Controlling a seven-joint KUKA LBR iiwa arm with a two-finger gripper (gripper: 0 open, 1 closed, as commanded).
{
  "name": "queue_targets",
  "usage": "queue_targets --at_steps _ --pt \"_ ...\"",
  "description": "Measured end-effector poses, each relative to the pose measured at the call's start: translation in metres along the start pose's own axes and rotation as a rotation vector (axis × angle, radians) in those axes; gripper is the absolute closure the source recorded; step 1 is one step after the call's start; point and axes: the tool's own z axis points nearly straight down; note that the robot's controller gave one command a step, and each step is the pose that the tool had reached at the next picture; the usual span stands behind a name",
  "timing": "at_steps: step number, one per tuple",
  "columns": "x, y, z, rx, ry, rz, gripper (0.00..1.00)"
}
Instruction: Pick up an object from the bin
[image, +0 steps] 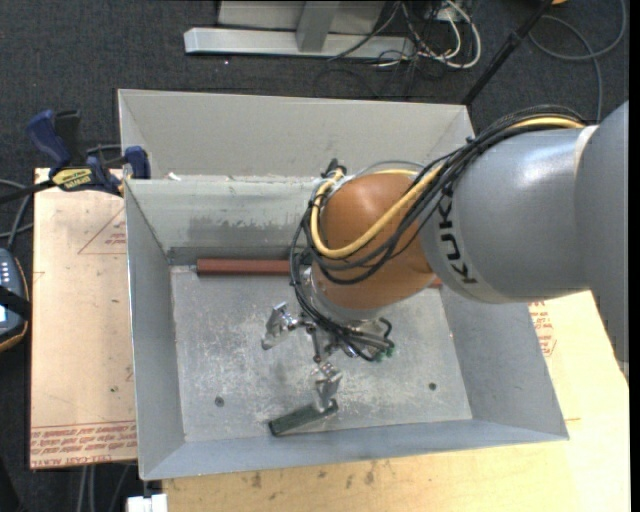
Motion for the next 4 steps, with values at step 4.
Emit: queue_targets --at_steps 4 --pt "0.028 0.003 0.018 0.005 -0.01 -0.347 0.0"
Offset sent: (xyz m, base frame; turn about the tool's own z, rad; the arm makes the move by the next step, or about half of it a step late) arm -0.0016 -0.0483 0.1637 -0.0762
